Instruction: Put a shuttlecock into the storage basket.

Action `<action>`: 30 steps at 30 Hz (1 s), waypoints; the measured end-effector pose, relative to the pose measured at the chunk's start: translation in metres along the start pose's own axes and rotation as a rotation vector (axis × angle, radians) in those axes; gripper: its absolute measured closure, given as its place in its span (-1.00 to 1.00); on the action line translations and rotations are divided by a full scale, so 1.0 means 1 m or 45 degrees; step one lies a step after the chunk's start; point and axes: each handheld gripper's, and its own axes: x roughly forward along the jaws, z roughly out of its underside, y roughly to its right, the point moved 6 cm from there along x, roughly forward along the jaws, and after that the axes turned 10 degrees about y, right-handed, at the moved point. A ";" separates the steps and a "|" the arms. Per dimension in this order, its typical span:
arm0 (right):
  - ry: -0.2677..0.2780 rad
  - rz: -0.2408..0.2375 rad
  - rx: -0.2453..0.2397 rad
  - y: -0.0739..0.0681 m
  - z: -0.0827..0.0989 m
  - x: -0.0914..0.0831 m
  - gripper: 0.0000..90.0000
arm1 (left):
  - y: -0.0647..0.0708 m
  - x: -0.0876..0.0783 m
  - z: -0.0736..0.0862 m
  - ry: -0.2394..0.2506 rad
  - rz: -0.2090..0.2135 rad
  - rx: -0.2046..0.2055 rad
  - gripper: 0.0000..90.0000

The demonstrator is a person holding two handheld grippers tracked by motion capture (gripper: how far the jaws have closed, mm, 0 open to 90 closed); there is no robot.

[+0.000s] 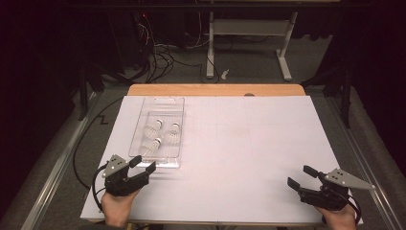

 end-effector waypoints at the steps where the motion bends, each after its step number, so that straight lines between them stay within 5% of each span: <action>1: 0.000 0.000 0.000 0.000 0.000 0.000 -0.53 | 0.000 0.000 0.000 -0.001 -0.001 0.001 -0.16; 30: -0.001 0.006 0.003 0.001 0.000 0.000 -0.53 | -0.006 0.000 0.006 -0.002 -0.021 -0.012 -0.16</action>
